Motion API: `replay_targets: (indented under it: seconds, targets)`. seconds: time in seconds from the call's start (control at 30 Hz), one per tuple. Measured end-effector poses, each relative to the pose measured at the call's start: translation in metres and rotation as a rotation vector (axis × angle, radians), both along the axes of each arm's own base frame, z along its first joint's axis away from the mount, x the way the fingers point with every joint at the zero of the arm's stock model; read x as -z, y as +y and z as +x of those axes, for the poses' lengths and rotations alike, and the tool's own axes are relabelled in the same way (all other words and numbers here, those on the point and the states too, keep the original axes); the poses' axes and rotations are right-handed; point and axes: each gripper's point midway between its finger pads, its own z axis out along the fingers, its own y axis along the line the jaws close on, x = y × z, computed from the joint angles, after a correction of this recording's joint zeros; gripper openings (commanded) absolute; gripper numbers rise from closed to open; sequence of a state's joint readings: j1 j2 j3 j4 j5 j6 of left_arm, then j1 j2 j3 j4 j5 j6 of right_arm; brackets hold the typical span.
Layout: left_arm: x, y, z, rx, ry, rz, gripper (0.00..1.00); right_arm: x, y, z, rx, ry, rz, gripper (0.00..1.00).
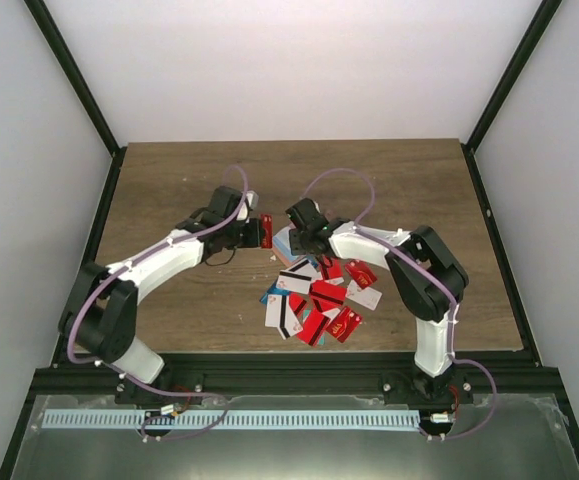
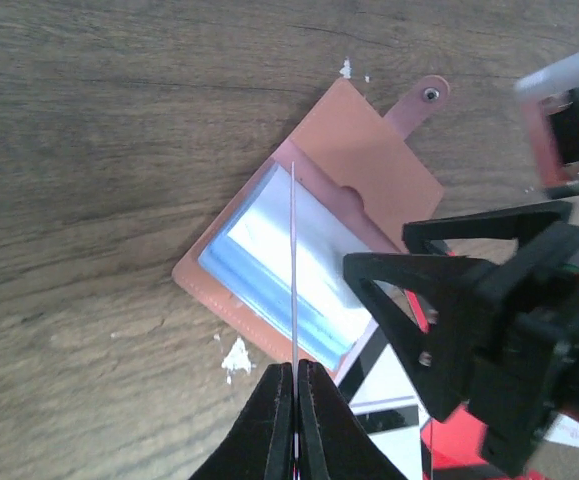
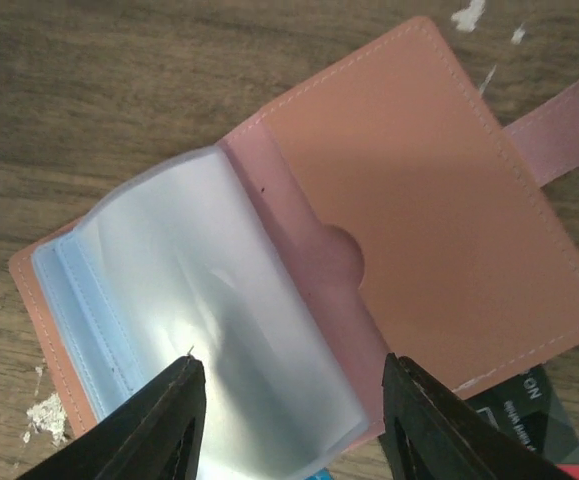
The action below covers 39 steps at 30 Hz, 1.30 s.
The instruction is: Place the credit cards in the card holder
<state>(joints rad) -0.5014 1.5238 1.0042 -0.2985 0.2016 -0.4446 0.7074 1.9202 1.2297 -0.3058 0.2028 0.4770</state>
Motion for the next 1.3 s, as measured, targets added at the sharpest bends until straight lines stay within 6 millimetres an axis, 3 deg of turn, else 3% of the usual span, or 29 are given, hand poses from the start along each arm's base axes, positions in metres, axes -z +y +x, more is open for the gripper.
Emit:
replay_targets:
  seconds: [0.2,0.4,0.53,0.73,0.93,1.0,1.17,1.3]
  targets:
    - [0.022,-0.01,0.019,-0.007,0.025,0.004,0.04,-0.019,-0.021,0.027,0.03,-0.014,0.086,0.67]
    - [0.043,-0.013,0.028,-0.022,0.057,0.012,0.04,-0.054,-0.051,0.087,0.064,-0.081,0.155,0.72]
    - [0.053,-0.007,0.024,-0.036,0.078,0.021,0.04,-0.045,-0.059,0.104,0.039,-0.064,0.169,0.73]
    - [0.075,0.013,0.002,-0.072,0.139,0.044,0.04,0.002,-0.045,0.083,-0.065,0.083,0.183,0.61]
    - [0.077,0.016,-0.007,-0.073,0.137,0.023,0.04,0.015,-0.03,0.062,-0.135,0.151,0.254,0.39]
    - [0.075,0.018,-0.01,-0.075,0.136,0.02,0.04,0.017,-0.026,0.055,-0.149,0.157,0.272,0.38]
    - [0.053,0.028,-0.021,-0.091,0.11,0.026,0.04,0.018,-0.001,0.008,-0.209,0.223,0.309,0.36]
    - [0.029,0.04,-0.025,-0.12,0.058,0.047,0.04,0.018,0.021,-0.032,-0.256,0.29,0.334,0.43]
